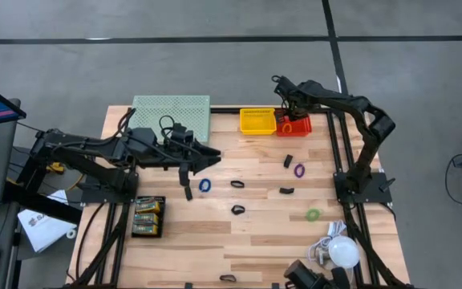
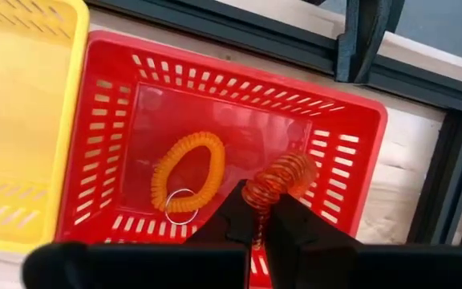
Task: Pick & Place Office Desk Supplies
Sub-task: Put the red spring keychain into the red basket, then put the blue spring keychain into the red basket
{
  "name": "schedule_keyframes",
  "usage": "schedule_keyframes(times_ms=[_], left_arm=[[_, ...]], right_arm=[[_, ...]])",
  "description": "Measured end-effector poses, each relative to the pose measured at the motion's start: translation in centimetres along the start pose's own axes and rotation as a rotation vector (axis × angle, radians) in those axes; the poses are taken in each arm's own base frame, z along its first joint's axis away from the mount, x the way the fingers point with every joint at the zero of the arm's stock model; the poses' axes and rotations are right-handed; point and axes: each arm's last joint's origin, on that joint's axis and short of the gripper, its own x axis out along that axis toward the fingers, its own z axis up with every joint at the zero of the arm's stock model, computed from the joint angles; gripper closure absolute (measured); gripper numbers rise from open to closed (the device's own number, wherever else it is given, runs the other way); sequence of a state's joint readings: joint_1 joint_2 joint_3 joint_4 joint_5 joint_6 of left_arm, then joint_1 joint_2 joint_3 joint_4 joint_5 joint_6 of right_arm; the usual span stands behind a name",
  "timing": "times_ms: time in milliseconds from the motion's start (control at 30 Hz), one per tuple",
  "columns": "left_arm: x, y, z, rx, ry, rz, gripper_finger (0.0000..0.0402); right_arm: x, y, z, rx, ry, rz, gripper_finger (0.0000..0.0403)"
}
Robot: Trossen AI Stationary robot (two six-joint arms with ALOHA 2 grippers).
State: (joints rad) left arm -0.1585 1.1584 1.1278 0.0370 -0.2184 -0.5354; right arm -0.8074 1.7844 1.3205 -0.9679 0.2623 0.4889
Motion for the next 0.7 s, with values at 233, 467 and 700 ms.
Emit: schedule_keyframes(times_ms=[233, 467, 700], left_arm=[[0.0, 0.0, 0.1, -0.002, -0.007, -0.005, 0.0279], [0.0, 0.0, 0.1, -0.005, -0.007, -0.005, 0.0279], [0.0, -0.1, 0.1, -0.005, -0.005, -0.009, 0.0279]], right_arm=[[0.0, 0.1, 0.1, 0.009, -0.007, 0.007, 0.0362], [-0.1, 0.5, 0.0, 0.0, -0.017, 0.015, 0.0317], [-2.4, 0.9, -0.3, -0.001, -0.115, 0.073, 0.03]])
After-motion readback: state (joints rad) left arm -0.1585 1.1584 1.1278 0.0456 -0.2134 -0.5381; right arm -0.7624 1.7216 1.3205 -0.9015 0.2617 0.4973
